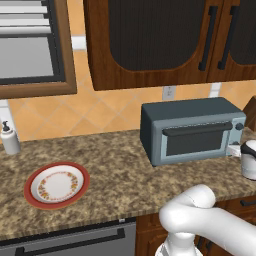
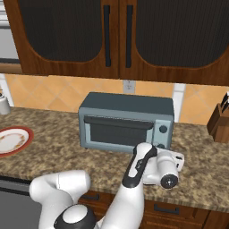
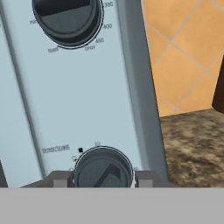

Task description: Pick up the kebab skewer and baguette bread, and place them inside the toaster oven. Close the toaster oven door and start by setting the timer.

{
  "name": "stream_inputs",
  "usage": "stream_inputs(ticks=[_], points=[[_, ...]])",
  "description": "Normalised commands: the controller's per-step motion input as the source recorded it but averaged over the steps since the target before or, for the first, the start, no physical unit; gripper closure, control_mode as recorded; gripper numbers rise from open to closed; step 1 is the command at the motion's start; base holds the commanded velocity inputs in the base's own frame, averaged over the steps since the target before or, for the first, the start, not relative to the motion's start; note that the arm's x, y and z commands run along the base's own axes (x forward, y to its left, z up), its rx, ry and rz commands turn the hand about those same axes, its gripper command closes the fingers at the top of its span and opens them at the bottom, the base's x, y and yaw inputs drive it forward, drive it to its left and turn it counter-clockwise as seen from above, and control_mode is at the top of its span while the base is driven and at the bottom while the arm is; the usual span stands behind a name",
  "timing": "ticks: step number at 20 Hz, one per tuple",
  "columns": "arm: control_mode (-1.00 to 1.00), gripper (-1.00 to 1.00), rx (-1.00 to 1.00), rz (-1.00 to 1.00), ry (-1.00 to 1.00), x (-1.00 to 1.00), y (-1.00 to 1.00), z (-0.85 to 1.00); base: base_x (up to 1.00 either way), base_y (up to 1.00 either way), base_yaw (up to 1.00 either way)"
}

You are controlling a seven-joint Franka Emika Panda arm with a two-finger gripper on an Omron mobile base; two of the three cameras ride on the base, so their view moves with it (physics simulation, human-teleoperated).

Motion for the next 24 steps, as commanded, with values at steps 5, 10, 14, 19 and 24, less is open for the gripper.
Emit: stream_inputs(ticks=[5,10,14,19,24], points=[[-1.00,1.00,0.17,0.00,0.00,0.00,0.00,0.00,0.00,0.00,0.00],[-1.00,1.00,0.16,0.00,-0.03,-0.03,0.00,0.00,0.00,0.00,0.00],[-1.00,1.00,0.08,0.00,-0.04,-0.19,0.00,0.07,0.00,0.00,0.00],[-1.00,1.00,0.09,0.00,-0.03,-0.09,0.10,0.01,0.00,0.00,0.00],[-1.00,1.00,0.01,0.00,-0.01,-0.02,0.01,0.01,0.00,0.00,0.00]])
